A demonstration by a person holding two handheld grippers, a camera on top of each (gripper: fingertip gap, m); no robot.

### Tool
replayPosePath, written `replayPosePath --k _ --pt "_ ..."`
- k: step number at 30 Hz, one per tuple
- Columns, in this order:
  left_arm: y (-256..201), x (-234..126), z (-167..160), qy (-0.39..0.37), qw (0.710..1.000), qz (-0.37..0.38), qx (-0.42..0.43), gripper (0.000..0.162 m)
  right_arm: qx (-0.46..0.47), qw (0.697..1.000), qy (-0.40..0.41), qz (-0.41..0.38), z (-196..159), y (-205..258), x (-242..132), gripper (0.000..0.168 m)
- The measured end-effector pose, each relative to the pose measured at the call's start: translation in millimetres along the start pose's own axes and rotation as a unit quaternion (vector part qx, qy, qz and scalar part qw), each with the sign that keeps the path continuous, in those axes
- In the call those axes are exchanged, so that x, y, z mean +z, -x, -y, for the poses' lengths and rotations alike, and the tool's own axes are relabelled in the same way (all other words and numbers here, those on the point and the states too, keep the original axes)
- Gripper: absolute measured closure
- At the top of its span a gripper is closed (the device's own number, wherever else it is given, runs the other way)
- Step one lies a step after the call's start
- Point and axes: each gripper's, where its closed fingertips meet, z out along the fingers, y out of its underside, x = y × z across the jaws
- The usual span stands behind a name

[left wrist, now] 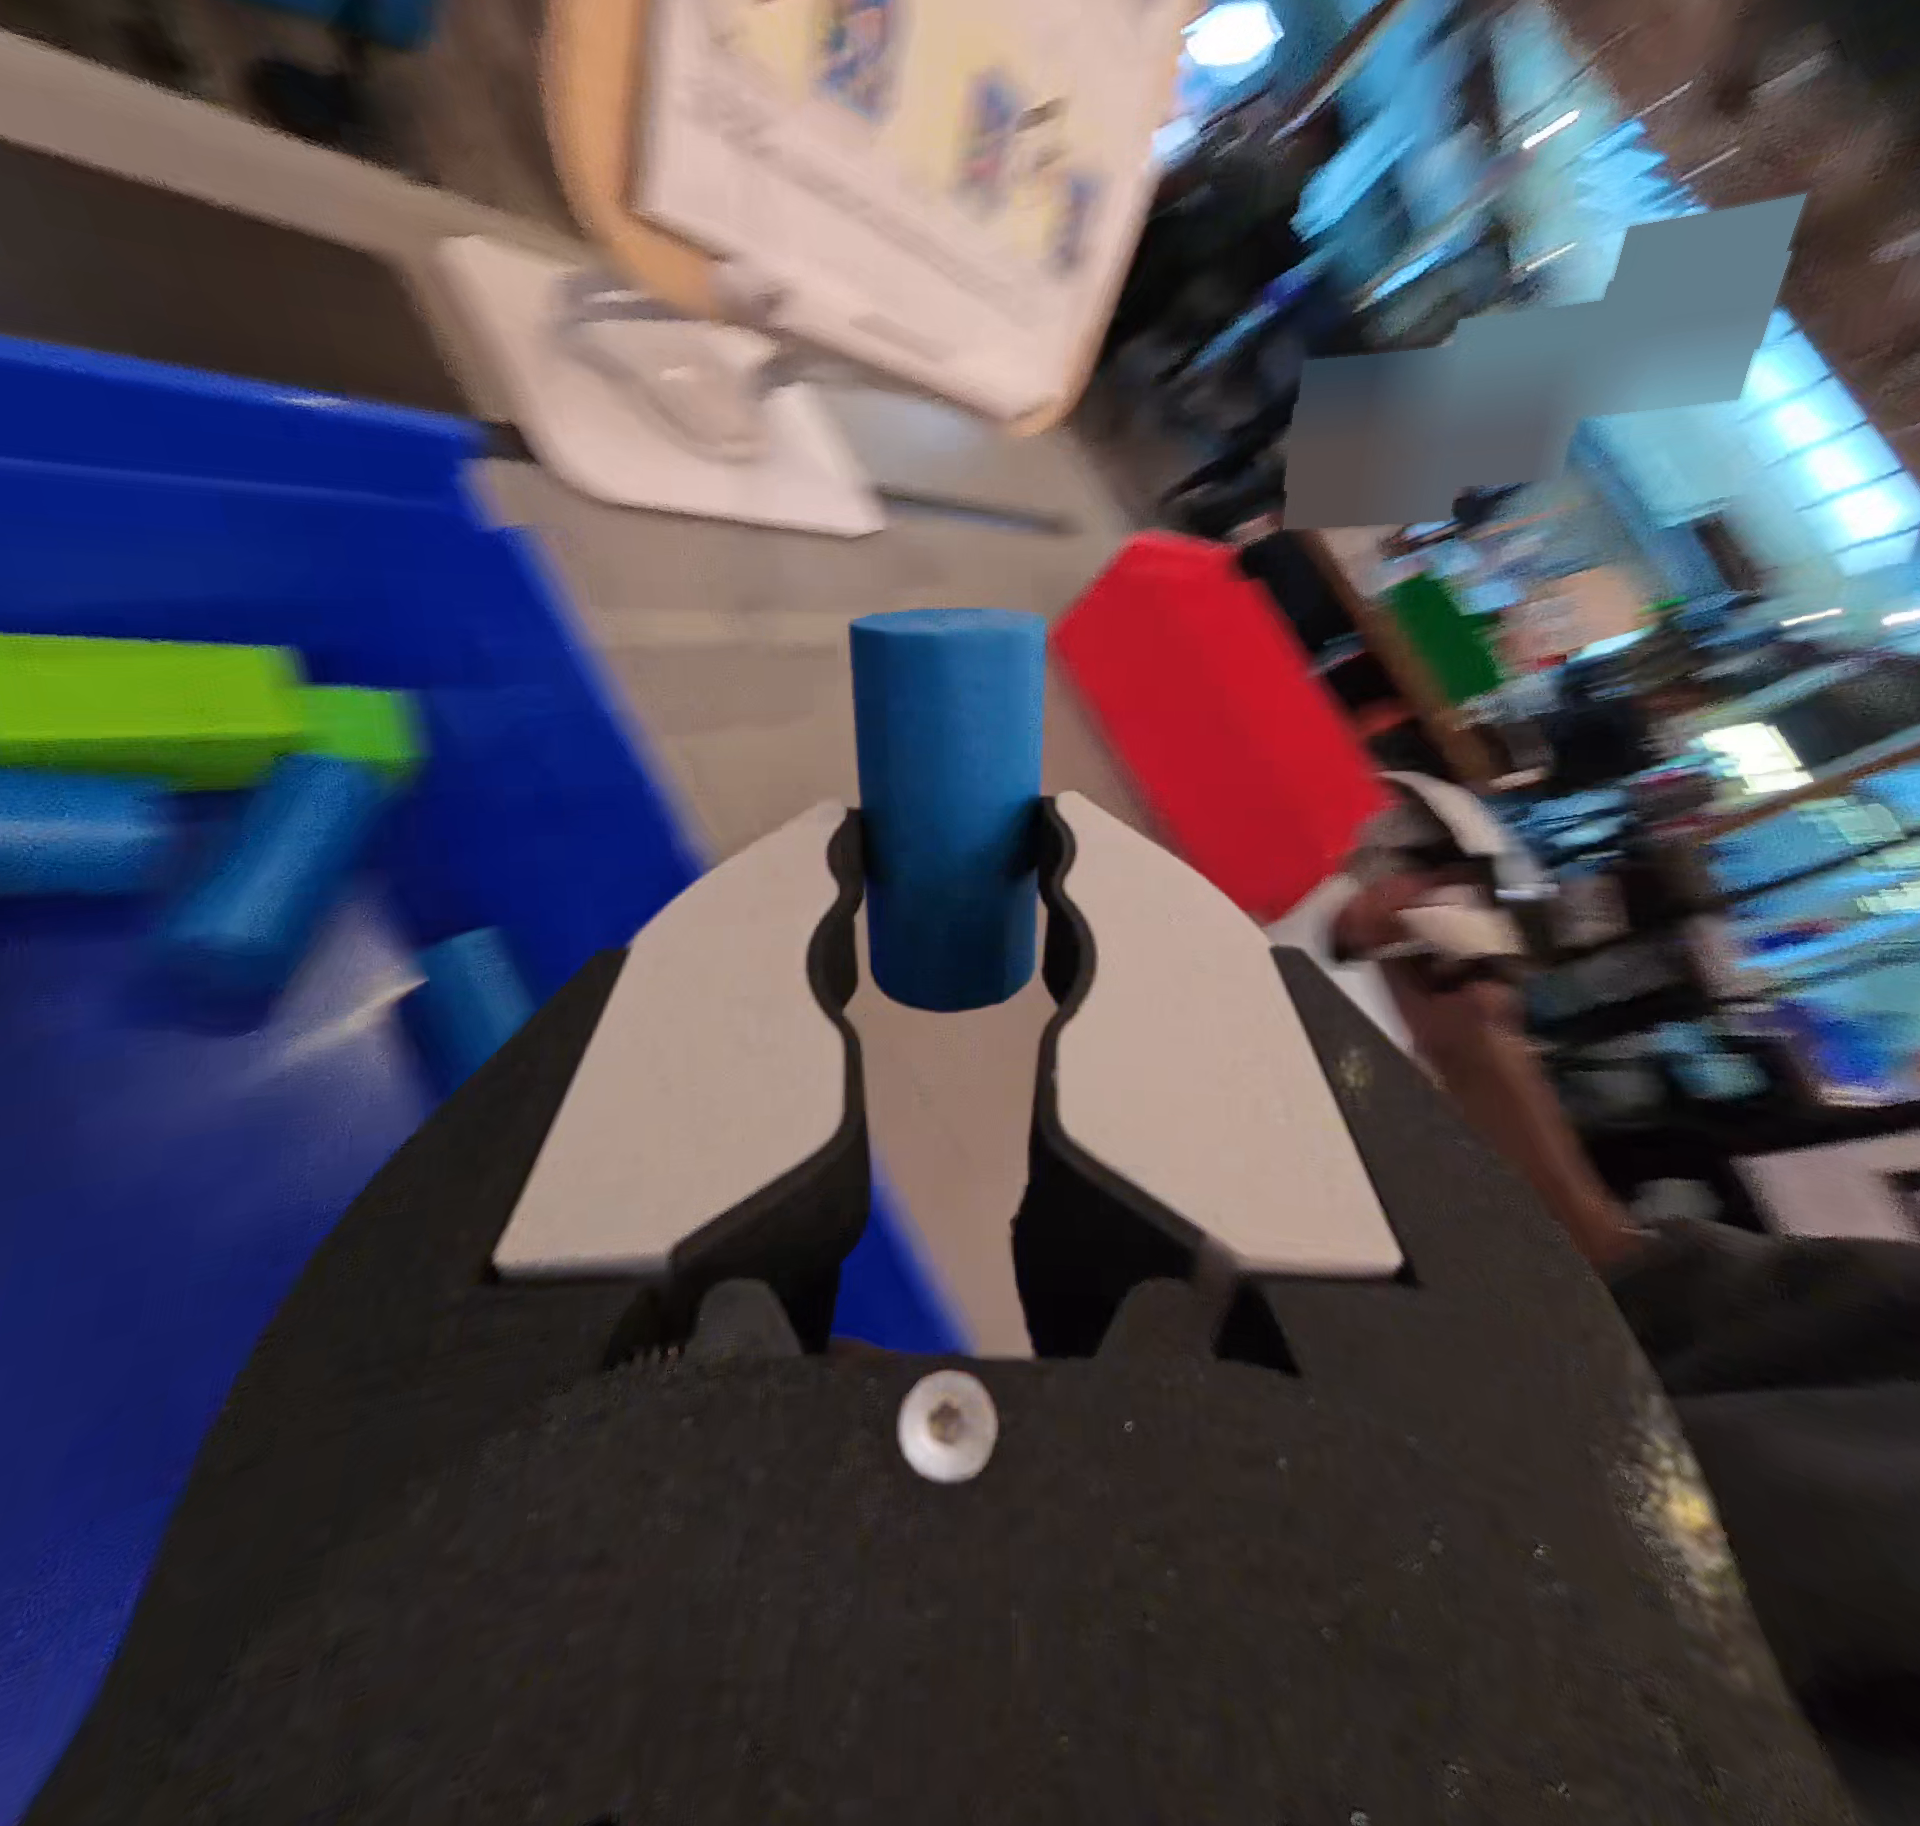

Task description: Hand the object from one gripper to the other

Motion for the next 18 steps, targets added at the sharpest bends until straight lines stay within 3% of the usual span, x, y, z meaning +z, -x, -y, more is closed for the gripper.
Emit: replayPosePath --k 4,7,10,12,18 --pt "-69 41 -17 -0.017 0.982 -0.152 -0.107 0.131 -0.013 0.994 -0.021 0.109 33 29 71 0.071" --pt "-107 75 -47 0.008 0.955 -0.228 -0.188 0.131 -0.055 0.988 0.015 0.147 55 62 100 0.093" --pt "-142 99 -80 0.052 0.934 -0.274 -0.225 0.131 -0.082 0.983 -0.05 0.156 83 88 107 0.097" --pt "-159 112 -99 0.081 0.927 -0.287 -0.228 0.131 -0.093 0.978 -0.033 0.184 74 102 108 0.081" --pt "-189 130 -129 0.142 0.911 -0.315 -0.226 0.131 -0.091 0.969 -0.022 0.229 60 111 97 0.081"
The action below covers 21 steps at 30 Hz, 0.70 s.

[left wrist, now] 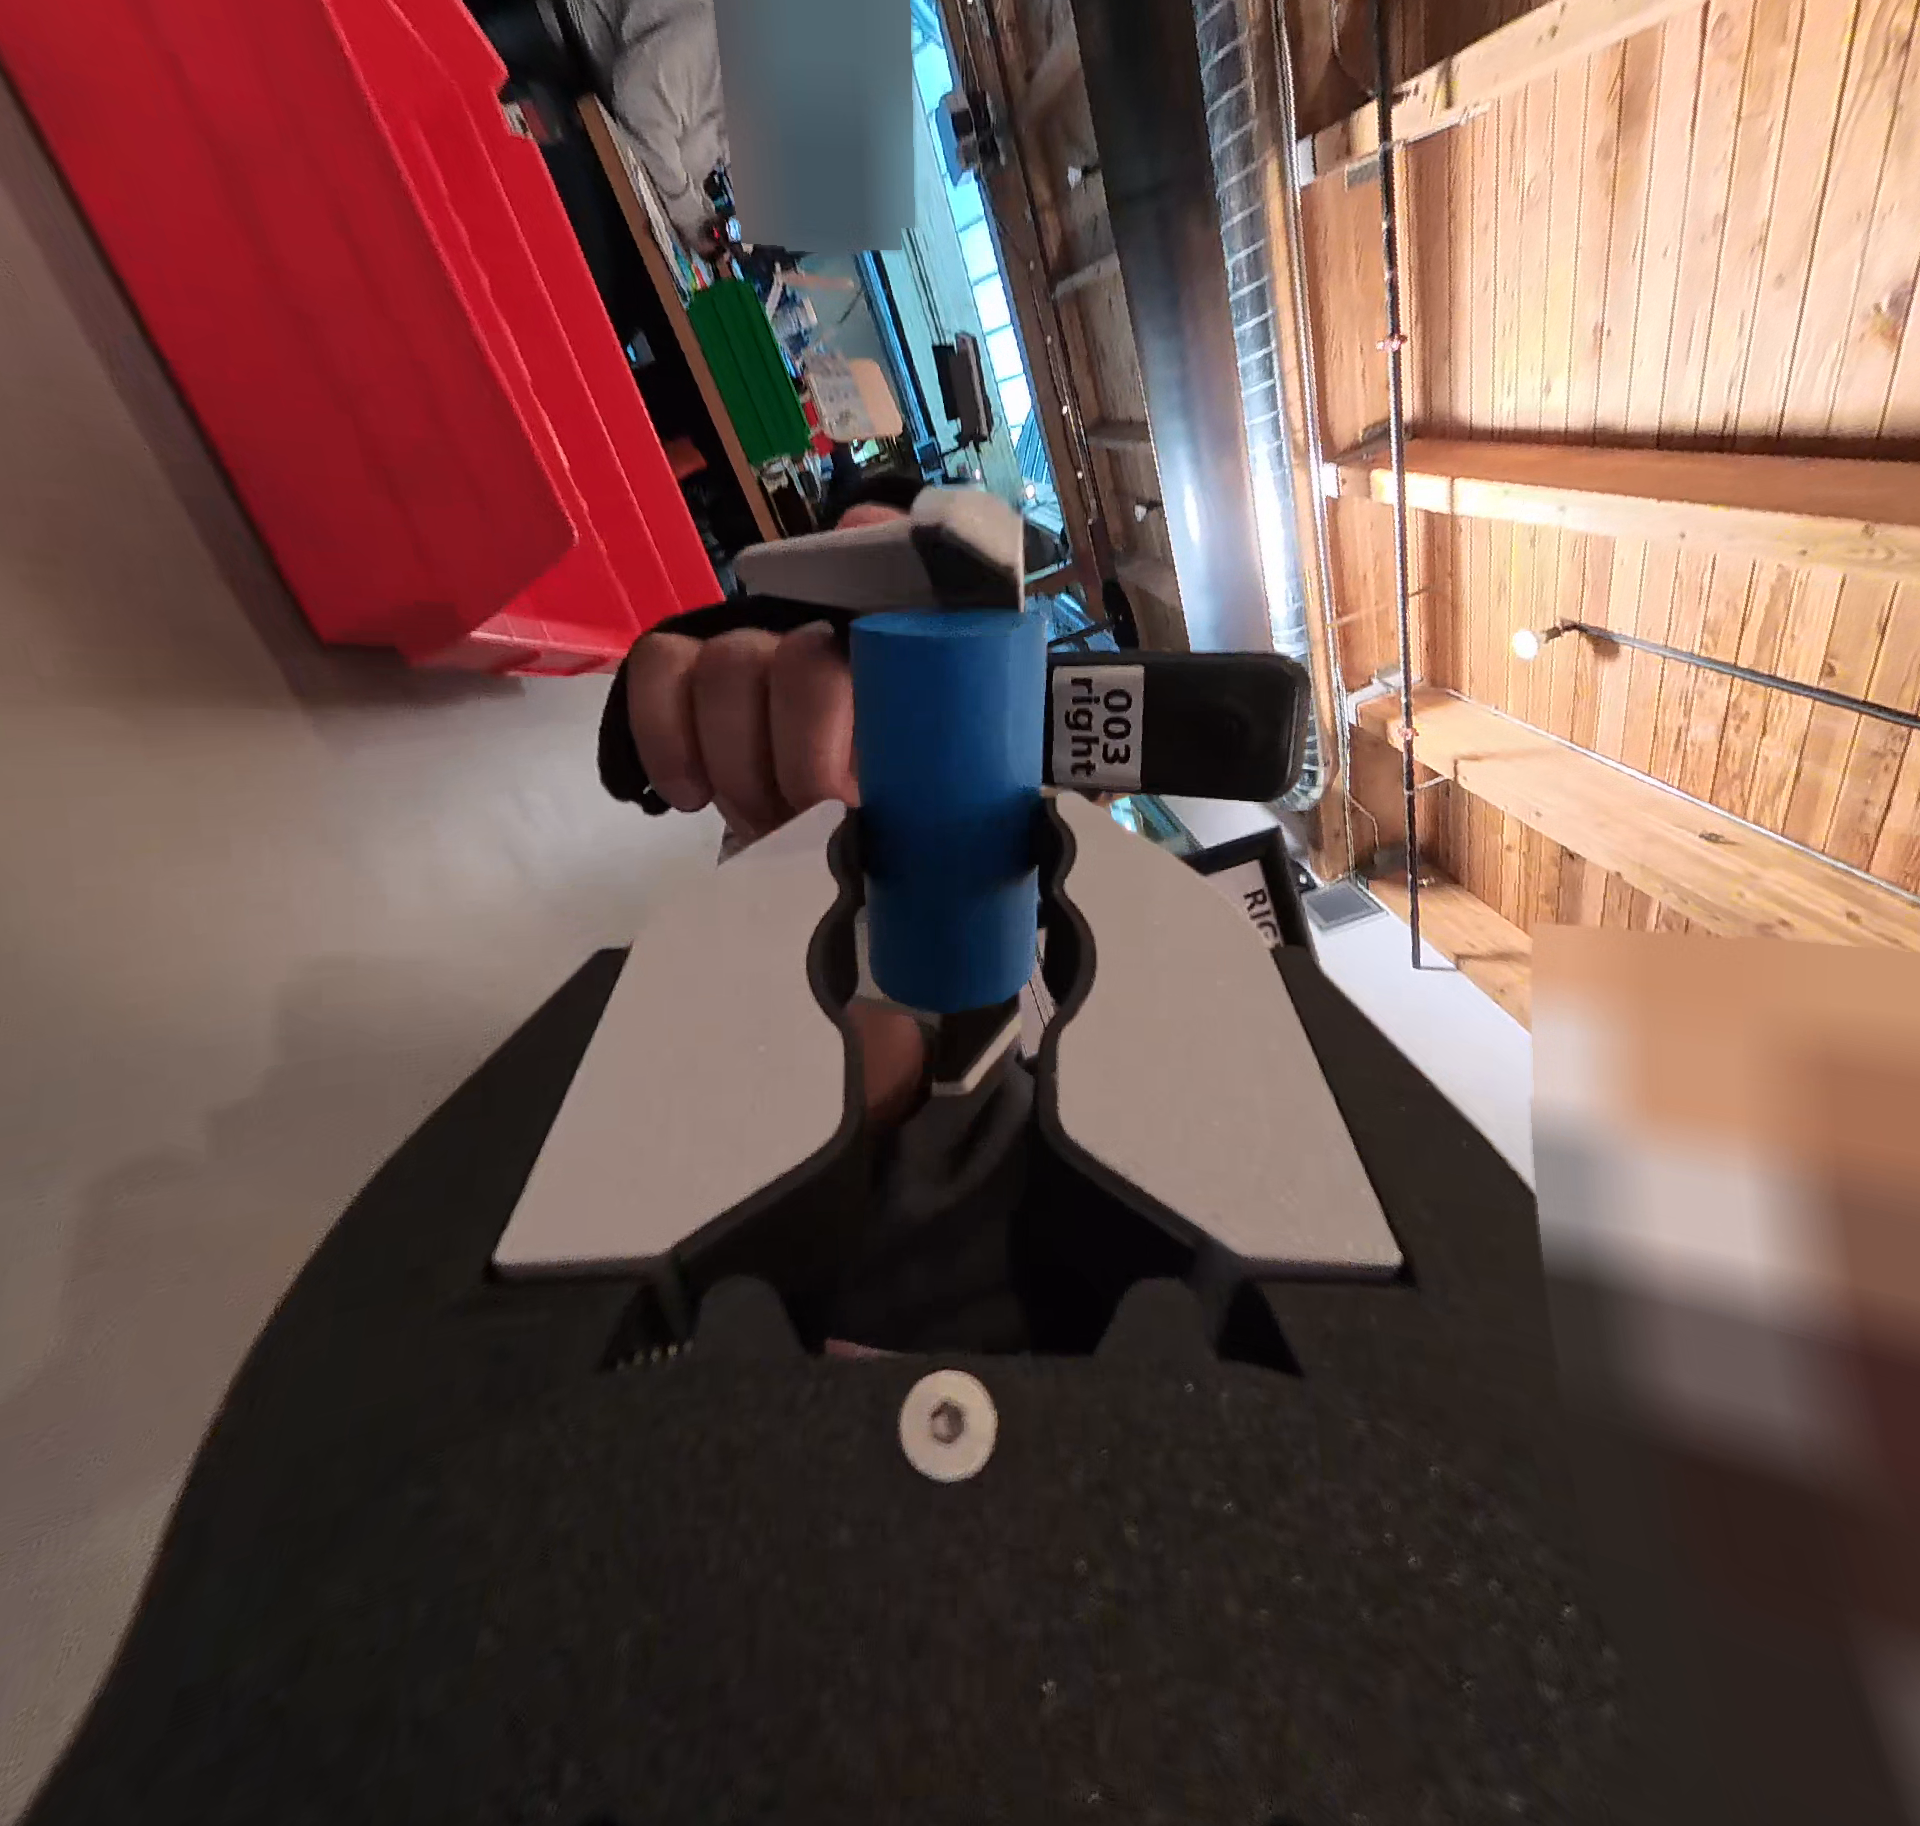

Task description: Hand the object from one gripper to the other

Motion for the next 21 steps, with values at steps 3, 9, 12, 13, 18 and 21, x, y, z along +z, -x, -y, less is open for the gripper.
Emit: replayPosePath --k 3,9,12,13,18,21 --pt "1 10 -7 0.016 1.0 -0.006 -0.007 0.131 -0.002 1.0 -0.02 -0.002 5 0 -7 0.088" --pt "-9 13 -12 0.03 0.999 -0.04 -0.008 0.129 0.008 1.0 -0.008 0.002 8 -2 -20 0.095" --pt "-14 -2 -22 0.035 0.998 -0.021 0.038 0.107 0.016 0.999 0.001 -0.029 17 -25 -45 0.095" --pt "-11 -10 -28 0.037 0.997 0.0 0.065 0.105 0.02 0.998 0.013 -0.053 18 -39 -59 0.095" --pt "36 -50 -69 0.03 0.967 0.145 0.207 0.114 0.122 0.959 0.123 -0.226 -19 -124 -168 0.095" --pt "60 -66 -97 0.026 0.955 0.181 0.233 0.117 0.181 0.905 0.265 -0.279 -85 -140 -222 0.095"
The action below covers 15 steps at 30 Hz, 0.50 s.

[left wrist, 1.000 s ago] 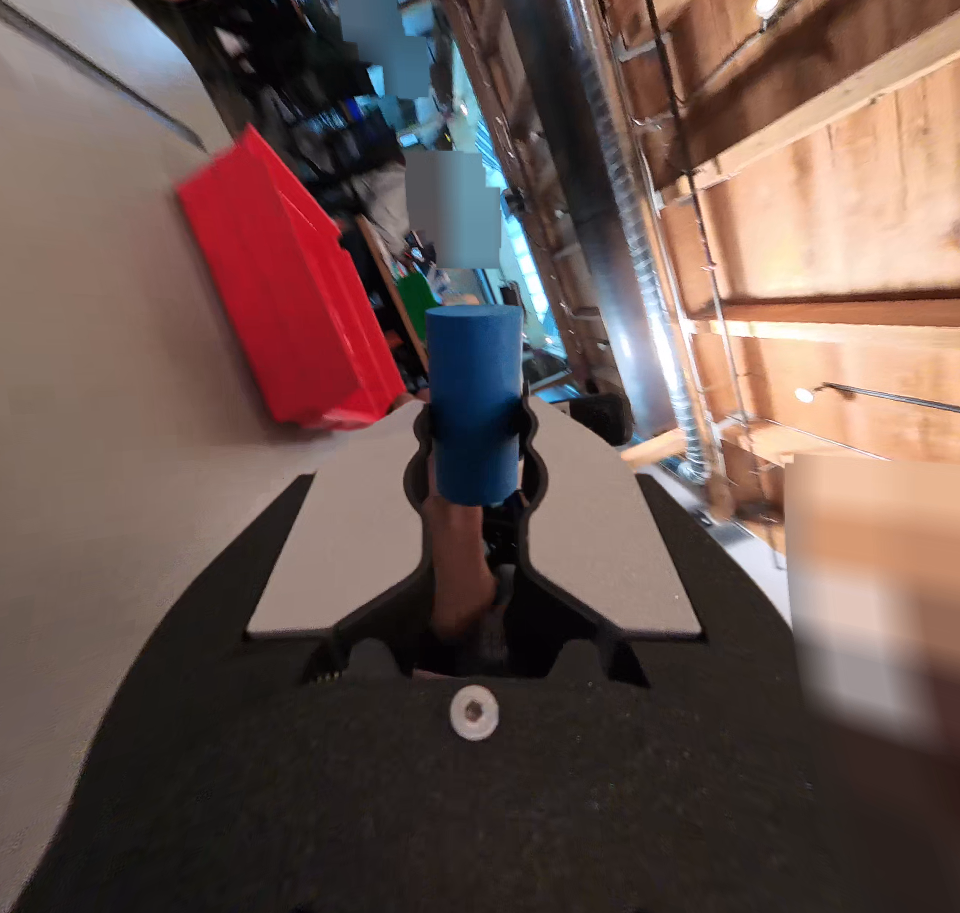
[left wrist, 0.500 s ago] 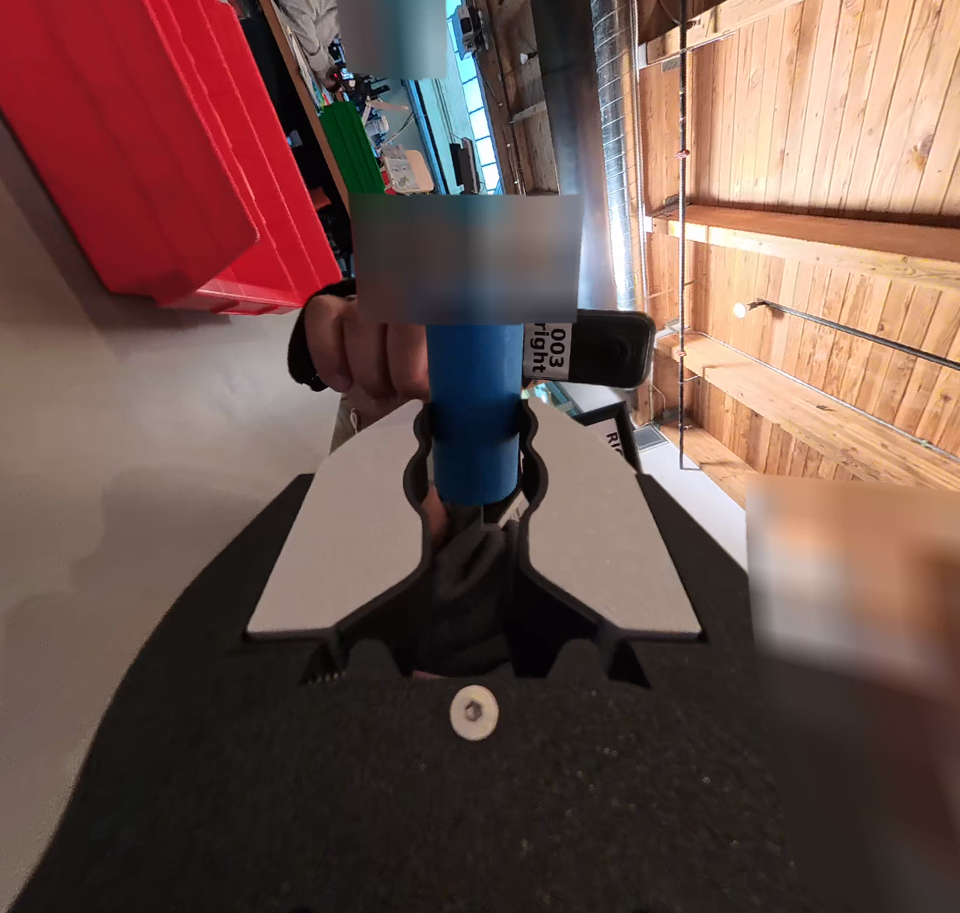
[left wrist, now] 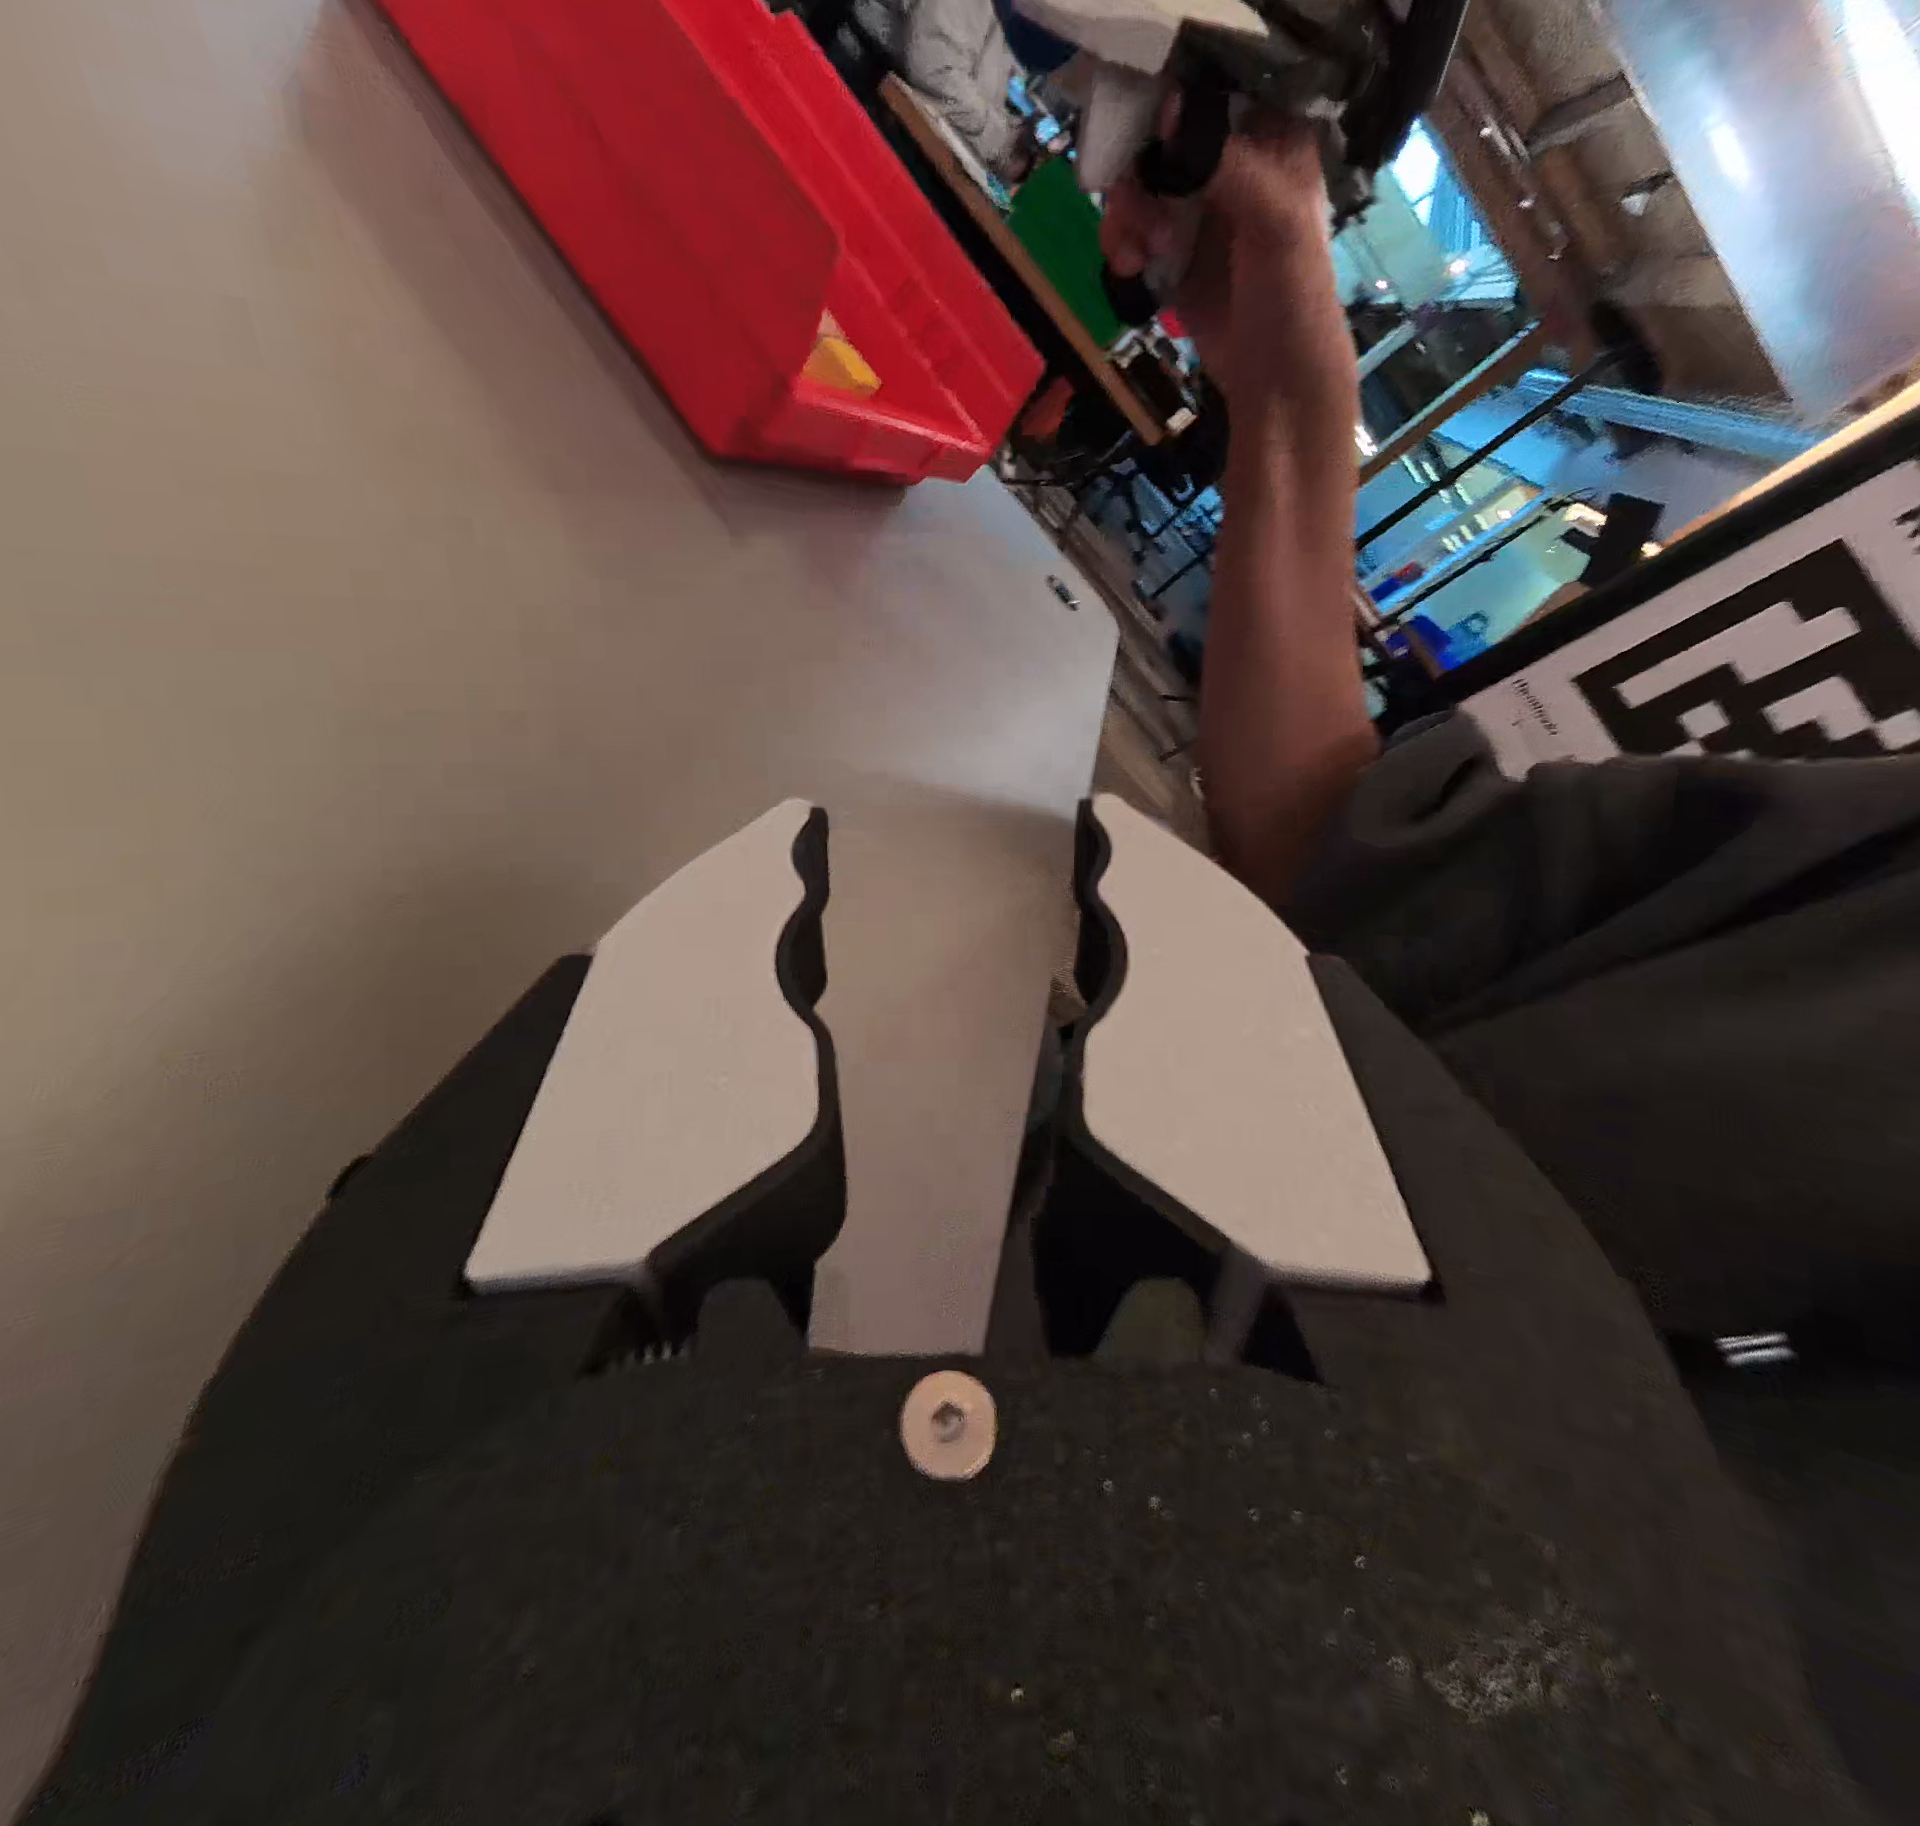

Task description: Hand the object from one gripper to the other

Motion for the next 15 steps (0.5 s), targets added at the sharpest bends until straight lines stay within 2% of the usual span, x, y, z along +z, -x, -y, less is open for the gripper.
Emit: replayPosePath --k 2,4,7,9,11,15 --pt "7 -2 -9 -0.008 1.0 0.011 -0.005 0.12 -0.002 0.993 0.118 -0.017 -49 -17 6 0.095" --pt "6 -4 -4 -0.018 1.0 0.002 -0.005 0.12 -0.028 0.976 0.214 0.01 -84 -18 13 0.095" --pt "10 -9 1 -0.031 0.999 0.01 0.011 0.122 -0.081 0.939 0.329 0.066 -122 -15 28 0.095" --pt "13 -13 3 -0.03 0.999 0.021 0.023 0.122 -0.134 0.901 0.402 0.097 -148 -18 34 0.095" --pt "16 -17 5 -0.032 0.999 0.029 0.032 0.122 -0.199 0.876 0.424 0.115 -158 -25 43 0.095" --pt "16 -18 7 -0.035 0.999 0.019 0.024 0.123 -0.232 0.861 0.419 0.173 -162 -16 59 0.095"
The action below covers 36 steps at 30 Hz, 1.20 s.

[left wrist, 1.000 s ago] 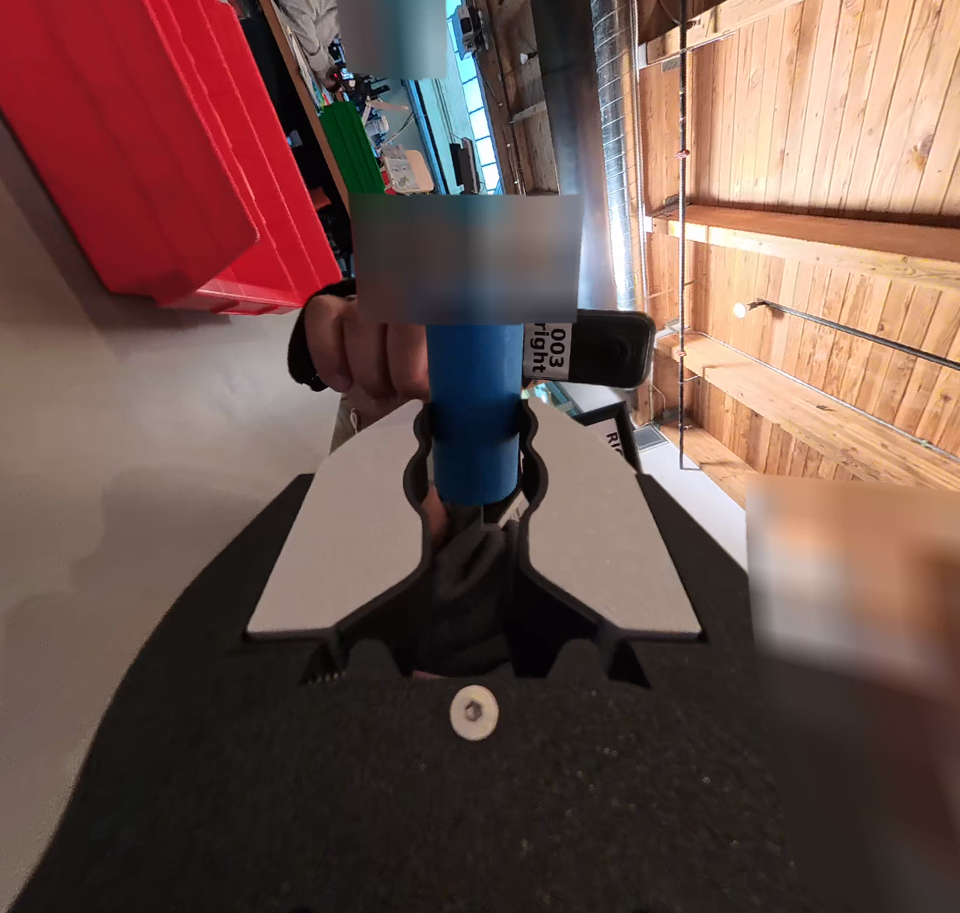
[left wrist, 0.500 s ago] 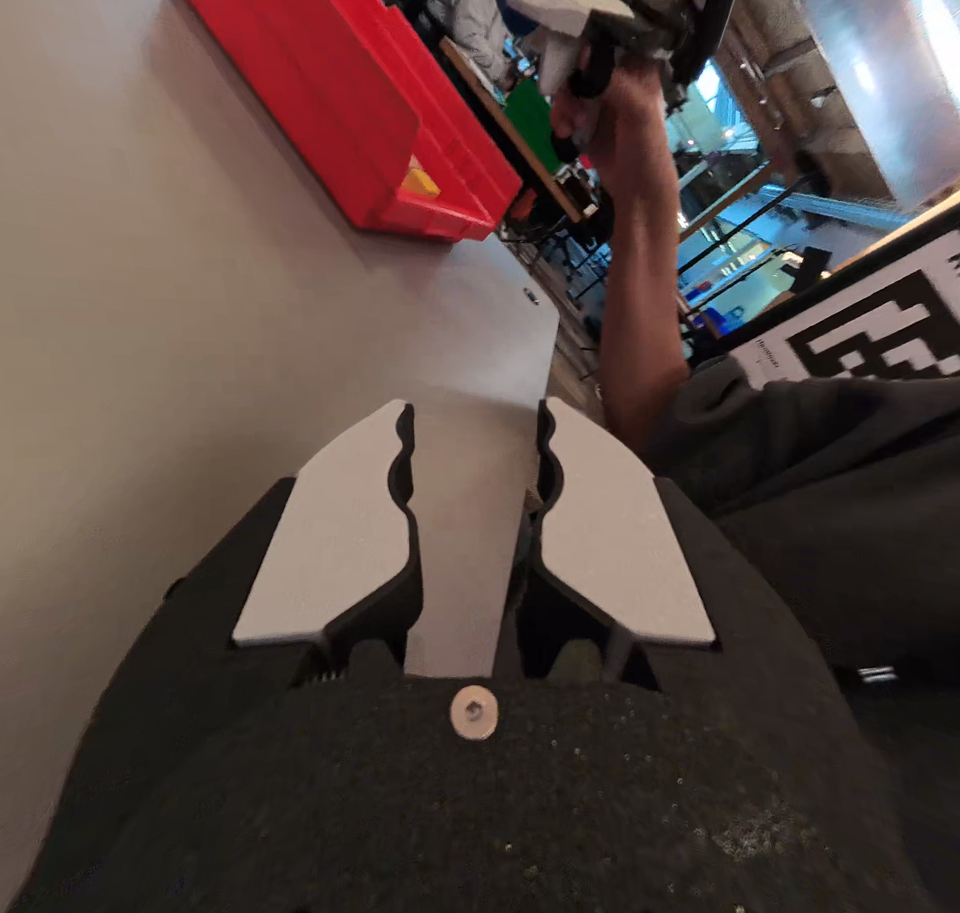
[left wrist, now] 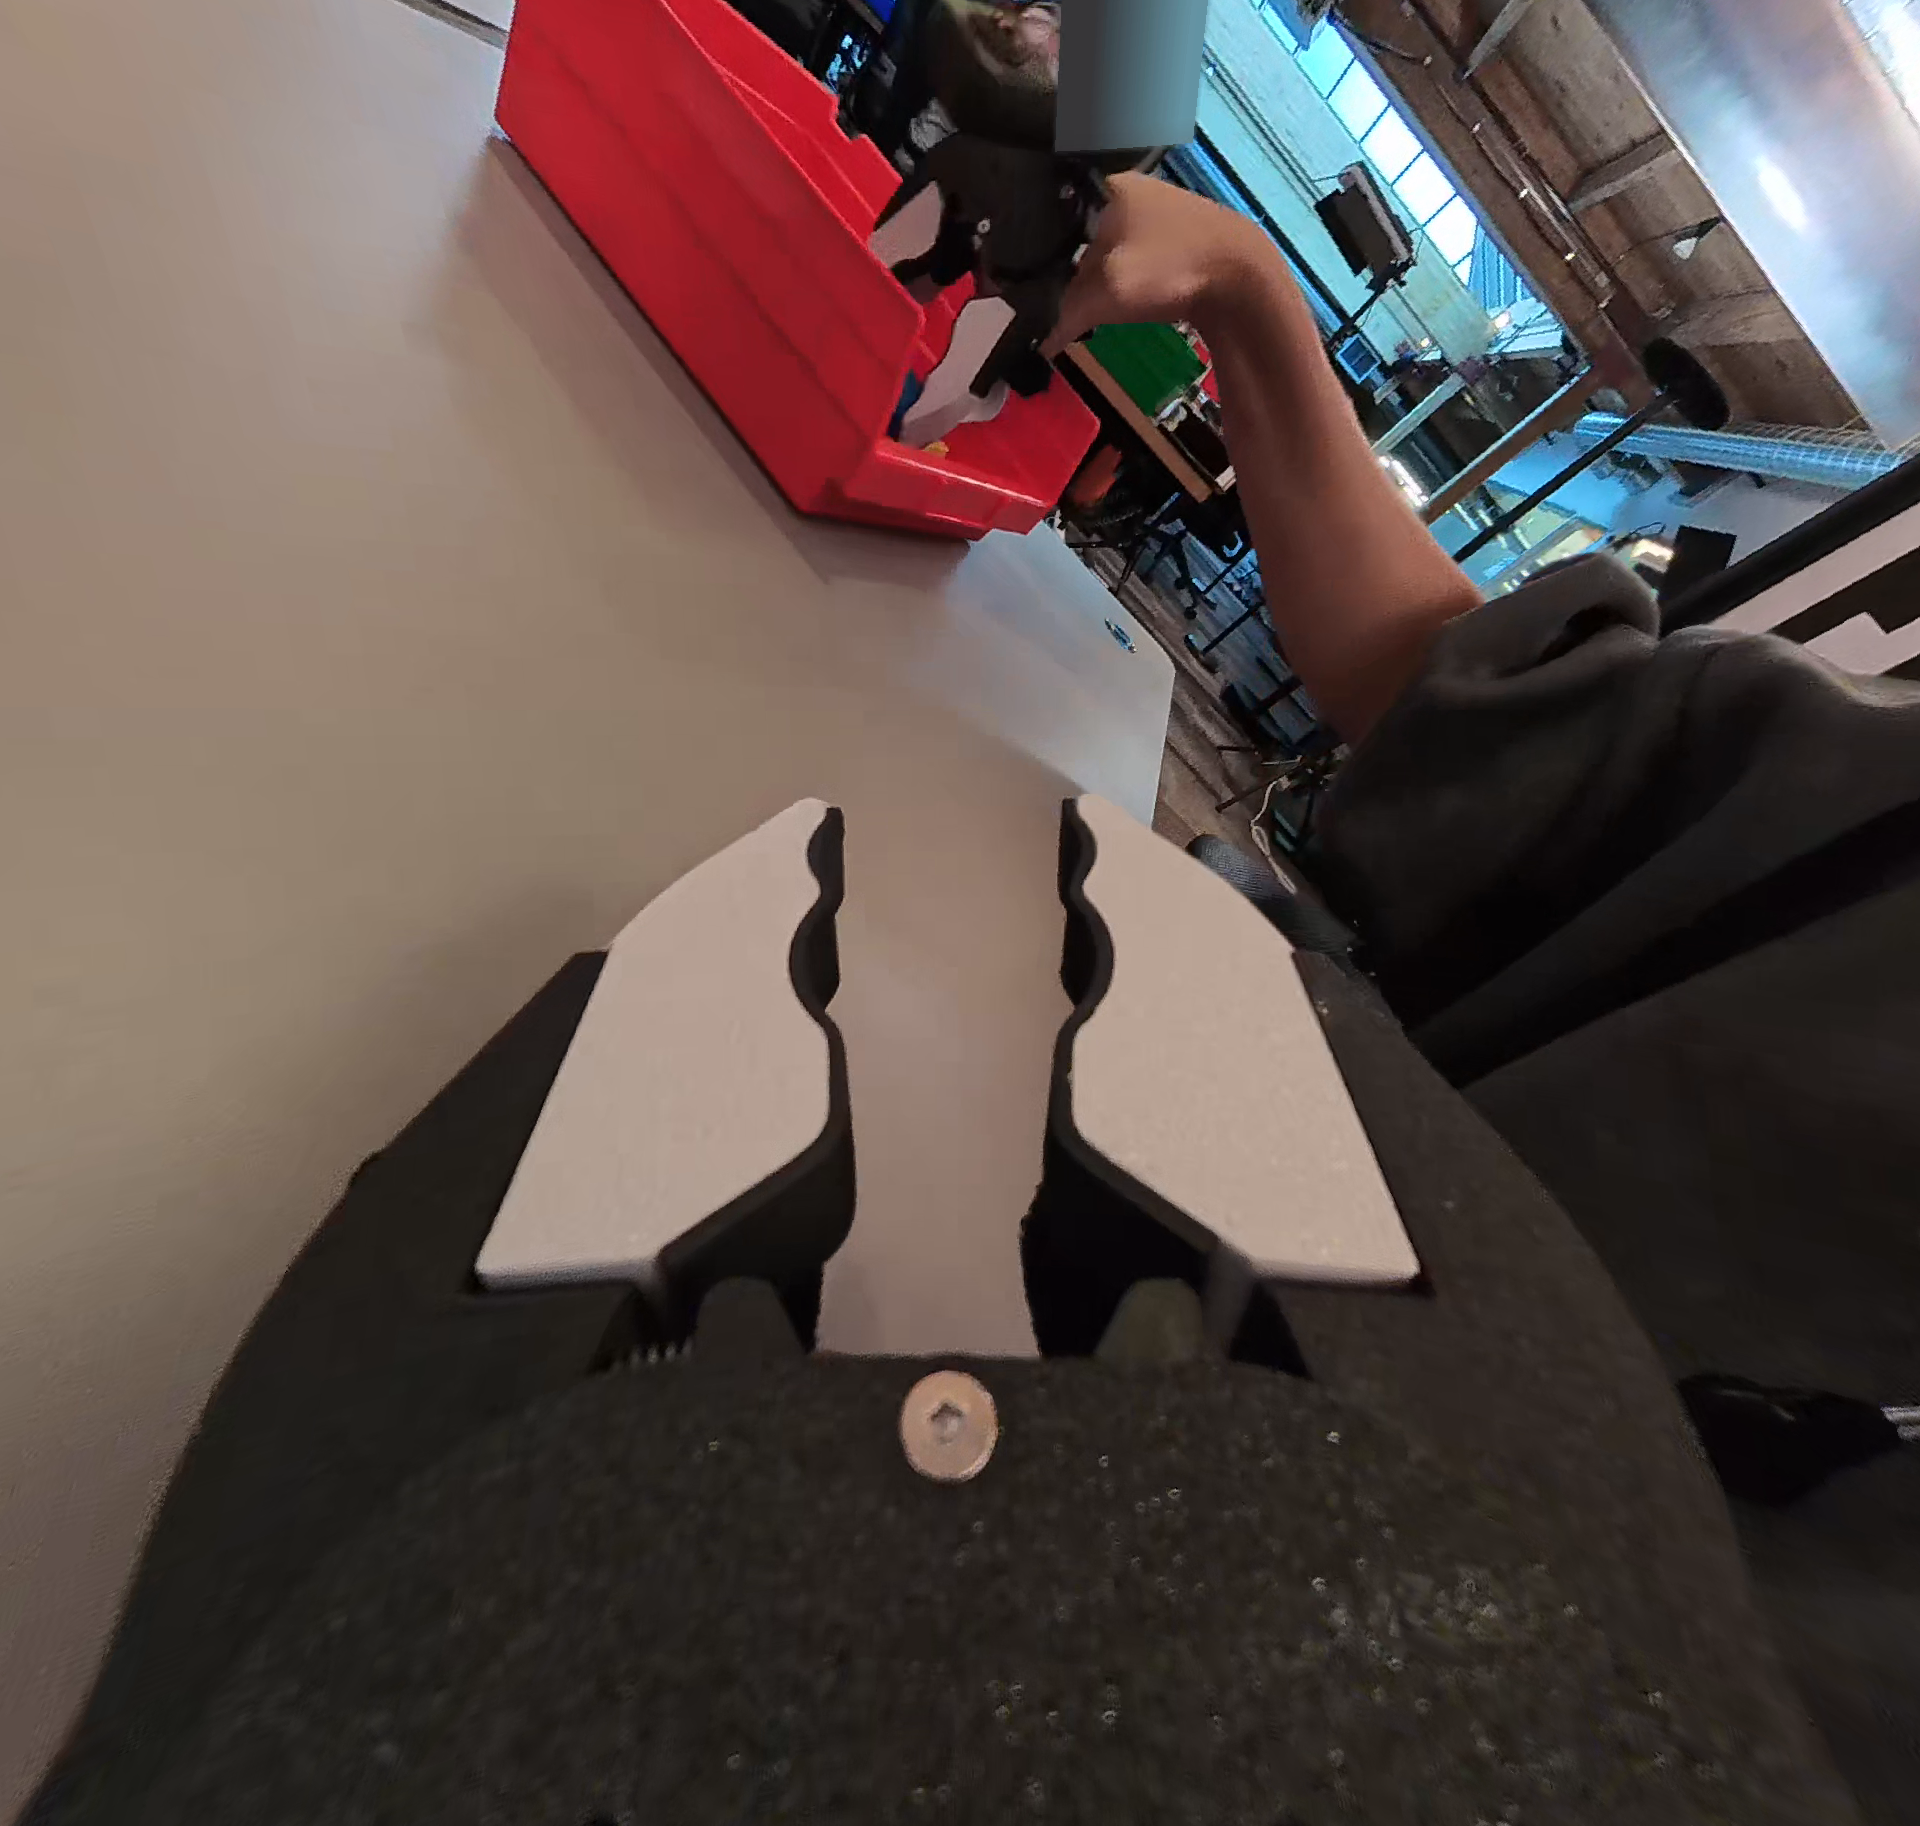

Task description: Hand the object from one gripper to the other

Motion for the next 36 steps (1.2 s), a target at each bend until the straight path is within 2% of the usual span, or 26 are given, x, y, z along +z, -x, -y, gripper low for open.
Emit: replayPosePath --k 7,10,12,15,17,18,20,22,24,26,28,29,31,33,34,36 --pt "-5 3 -4 0.013 1.0 -0.003 0.012 0.123 -0.003 0.998 0.041 0.047 -2 1 26 0.095" --pt "-5 2 -5 0.016 1.0 0.001 0.017 0.123 0.024 0.998 0.02 0.047 5 5 24 0.095" --pt "-5 1 -4 0.013 1.0 0.0 0.014 0.123 0.051 0.998 0.006 0.029 9 6 8 0.096" --pt "-5 -3 -2 0.005 1.0 -0.002 0.008 0.122 0.081 0.988 -0.079 -0.108 16 -6 -57 0.095" --pt "-4 -5 -1 0.001 1.0 0.001 0.007 0.122 0.117 0.952 -0.185 -0.214 26 -6 -112 0.092" --pt "-3 -6 0 0.0 1.0 0.004 0.008 0.122 0.142 0.921 -0.254 -0.259 32 -1 -138 0.084" --pt "-1 -7 0 -0.002 1.0 0.005 0.005 0.122 0.216 0.844 -0.386 -0.304 40 20 -169 0.092" --pt "0 -6 1 -0.001 1.0 0.004 -0.001 0.122 0.282 0.789 -0.473 -0.271 46 56 -161 0.094" --pt "1 -6 2 -0.005 1.0 0.006 -0.004 0.122 0.346 0.761 -0.495 -0.237 44 90 -130 0.094" --pt "0 -5 2 -0.001 1.0 0.002 -0.011 0.122 0.398 0.718 -0.506 -0.265 31 110 -111 0.093" --pt "-6 -2 -1 0.018 0.999 -0.019 -0.031 0.122 0.422 0.662 -0.532 -0.318 12 124 -108 0.101" --pt "-10 -2 0 0.025 0.999 -0.028 -0.033 0.122 0.425 0.649 -0.544 -0.319 8 131 -108 0.101" --pt "-23 -8 12 0.029 0.999 -0.037 -0.012 0.122 0.422 0.647 -0.559 -0.301 9 135 -114 0.097" --pt "-39 -24 35 0.029 0.998 -0.023 0.042 0.12 0.411 0.648 -0.55 -0.33 1 132 -118 0.096" --pt "-41 -36 47 0.04 0.996 0.005 0.077 0.118 0.41 0.654 -0.538 -0.338 -3 131 -114 0.095" --pt "-21 -67 71 0.08 0.981 0.118 0.134 0.113 0.422 0.662 -0.521 -0.335 -7 130 -105 0.095"
